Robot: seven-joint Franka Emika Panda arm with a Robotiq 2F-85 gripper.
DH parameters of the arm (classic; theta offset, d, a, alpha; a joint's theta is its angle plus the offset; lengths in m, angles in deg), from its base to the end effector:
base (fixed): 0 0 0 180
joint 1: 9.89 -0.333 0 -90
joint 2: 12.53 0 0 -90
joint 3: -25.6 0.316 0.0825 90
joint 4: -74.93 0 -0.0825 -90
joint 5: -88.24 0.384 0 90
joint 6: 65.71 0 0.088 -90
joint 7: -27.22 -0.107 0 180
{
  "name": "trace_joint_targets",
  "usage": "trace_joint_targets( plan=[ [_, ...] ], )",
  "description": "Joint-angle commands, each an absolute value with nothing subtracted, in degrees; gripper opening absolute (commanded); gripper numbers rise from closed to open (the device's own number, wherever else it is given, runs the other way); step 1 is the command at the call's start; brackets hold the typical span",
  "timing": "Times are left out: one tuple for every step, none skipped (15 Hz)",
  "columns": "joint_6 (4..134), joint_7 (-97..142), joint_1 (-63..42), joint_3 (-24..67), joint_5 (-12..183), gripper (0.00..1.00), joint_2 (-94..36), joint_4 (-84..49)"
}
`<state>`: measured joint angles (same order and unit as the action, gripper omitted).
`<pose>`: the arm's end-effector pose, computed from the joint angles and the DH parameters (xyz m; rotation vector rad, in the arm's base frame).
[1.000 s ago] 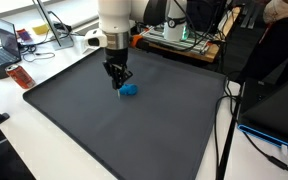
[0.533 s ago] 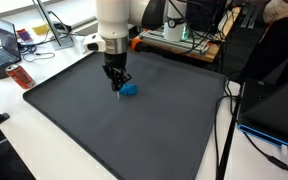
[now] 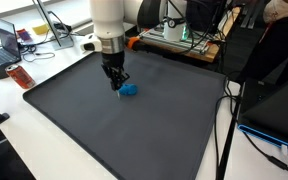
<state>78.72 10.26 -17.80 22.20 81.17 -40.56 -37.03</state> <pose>0.6253 0.0520 0.2326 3.0464 -0.1702 0.1451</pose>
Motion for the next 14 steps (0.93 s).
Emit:
trace_joint_targets(
  plan=[
    [73.5,12.3,-16.2,23.1,83.6,0.03,-40.9,-34.4],
    [72.3,12.1,-16.2,23.0,83.7,0.03,-40.9,-33.9],
    [70.9,12.1,-16.1,23.0,83.8,0.03,-40.7,-33.3],
    [70.2,12.0,-16.1,23.0,83.7,0.03,-40.7,-32.9],
    [69.8,11.8,-16.2,23.0,83.7,0.03,-40.7,-32.5],
    [69.7,11.7,-16.2,23.1,83.6,0.03,-40.7,-32.3],
    [70.1,11.6,-16.2,23.1,83.6,0.03,-40.8,-32.2],
    [70.0,11.6,-16.2,23.2,83.6,0.03,-40.9,-32.0],
    [70.1,11.7,-16.2,23.3,83.7,0.03,-40.9,-32.0],
    [70.0,11.9,-16.1,23.4,83.9,0.03,-40.8,-32.0],
    [70.0,12.3,-15.7,23.6,84.3,0.03,-40.8,-32.0],
    [69.9,12.6,-15.5,23.8,84.7,0.03,-40.7,-31.9],
    [69.8,13.4,-15.0,24.1,85.6,0.03,-40.5,-31.9],
    [69.7,14.2,-14.6,24.4,86.4,0.03,-40.3,-31.9]
  ],
)
